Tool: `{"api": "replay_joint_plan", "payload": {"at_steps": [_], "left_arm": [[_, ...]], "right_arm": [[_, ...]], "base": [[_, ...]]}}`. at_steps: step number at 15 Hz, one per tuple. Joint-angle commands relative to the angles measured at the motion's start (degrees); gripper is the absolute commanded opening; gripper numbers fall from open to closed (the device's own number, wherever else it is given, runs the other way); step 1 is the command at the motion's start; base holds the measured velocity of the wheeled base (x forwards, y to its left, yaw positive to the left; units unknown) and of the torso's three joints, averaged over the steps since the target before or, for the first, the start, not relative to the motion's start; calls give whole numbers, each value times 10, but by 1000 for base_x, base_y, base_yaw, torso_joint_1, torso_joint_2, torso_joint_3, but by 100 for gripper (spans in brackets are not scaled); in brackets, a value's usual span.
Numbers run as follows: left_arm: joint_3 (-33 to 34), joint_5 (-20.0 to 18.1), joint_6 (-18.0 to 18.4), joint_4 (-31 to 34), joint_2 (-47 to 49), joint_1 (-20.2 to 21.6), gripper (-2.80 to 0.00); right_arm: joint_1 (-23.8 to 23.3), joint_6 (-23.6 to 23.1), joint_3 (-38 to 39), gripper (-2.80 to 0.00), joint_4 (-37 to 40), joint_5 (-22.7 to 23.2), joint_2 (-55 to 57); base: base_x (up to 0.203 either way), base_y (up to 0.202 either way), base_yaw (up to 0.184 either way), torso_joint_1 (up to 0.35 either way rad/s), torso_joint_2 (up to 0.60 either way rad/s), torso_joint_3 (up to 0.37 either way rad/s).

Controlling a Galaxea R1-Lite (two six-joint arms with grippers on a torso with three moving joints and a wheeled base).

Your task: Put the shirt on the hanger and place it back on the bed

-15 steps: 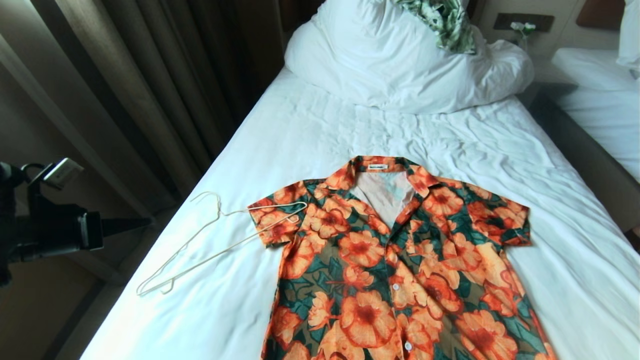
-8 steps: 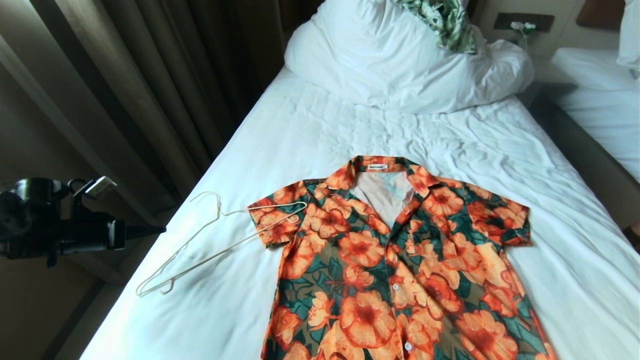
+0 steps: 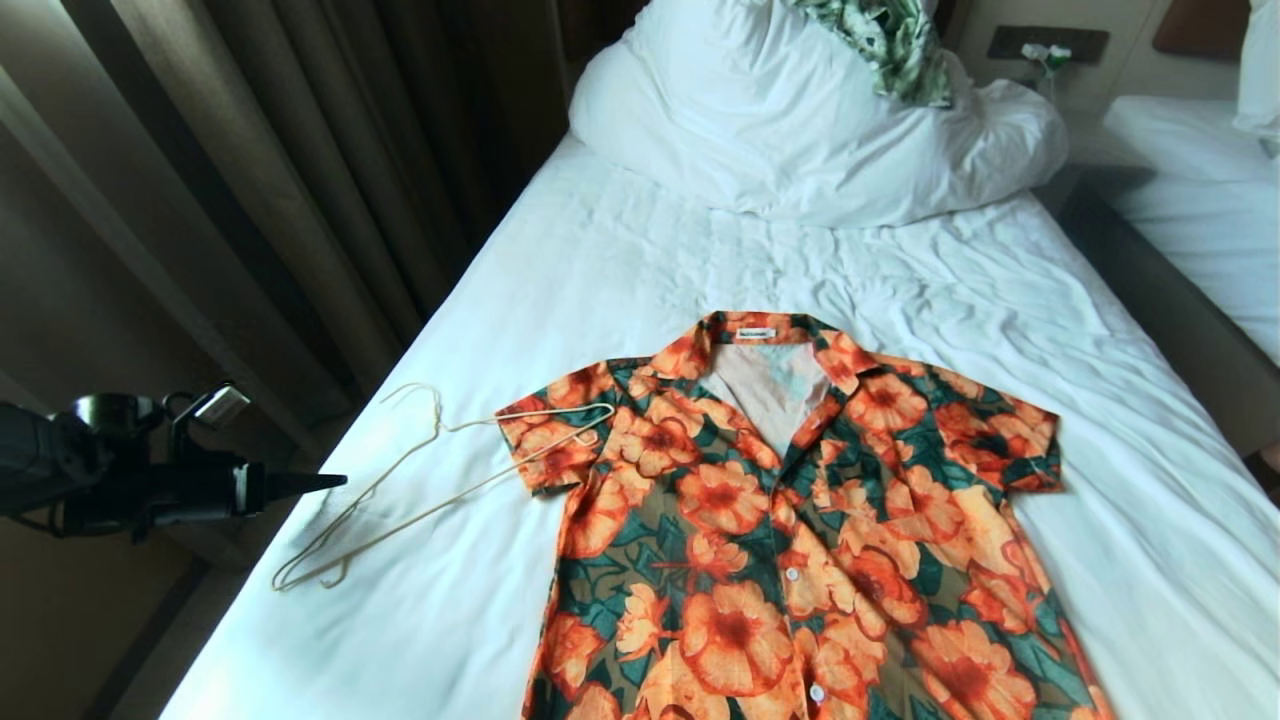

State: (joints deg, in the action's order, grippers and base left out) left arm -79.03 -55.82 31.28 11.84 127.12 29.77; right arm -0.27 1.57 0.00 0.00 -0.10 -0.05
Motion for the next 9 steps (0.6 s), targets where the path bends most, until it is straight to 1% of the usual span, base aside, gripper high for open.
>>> {"api": "replay_joint_plan", "payload": {"at_steps": [1, 2, 5, 9], "left_arm": [[-4, -10, 1, 2, 19, 1, 0], [-1, -17, 1, 11, 17, 0, 0], [-2, -38, 1, 69, -3, -13, 0], [-2, -38, -2, 73, 19, -31, 0]], "right_arm": [[0, 0, 0, -280, 0, 0, 0], [0, 0, 0, -280, 0, 0, 0], [0, 0, 0, -280, 0, 0, 0], [0, 0, 0, -280, 0, 0, 0]], "base": [[0, 0, 0, 0, 0, 0], [0, 0, 0, 0, 0, 0], [0, 0, 0, 0, 0, 0], [0, 0, 0, 0, 0, 0]]}}
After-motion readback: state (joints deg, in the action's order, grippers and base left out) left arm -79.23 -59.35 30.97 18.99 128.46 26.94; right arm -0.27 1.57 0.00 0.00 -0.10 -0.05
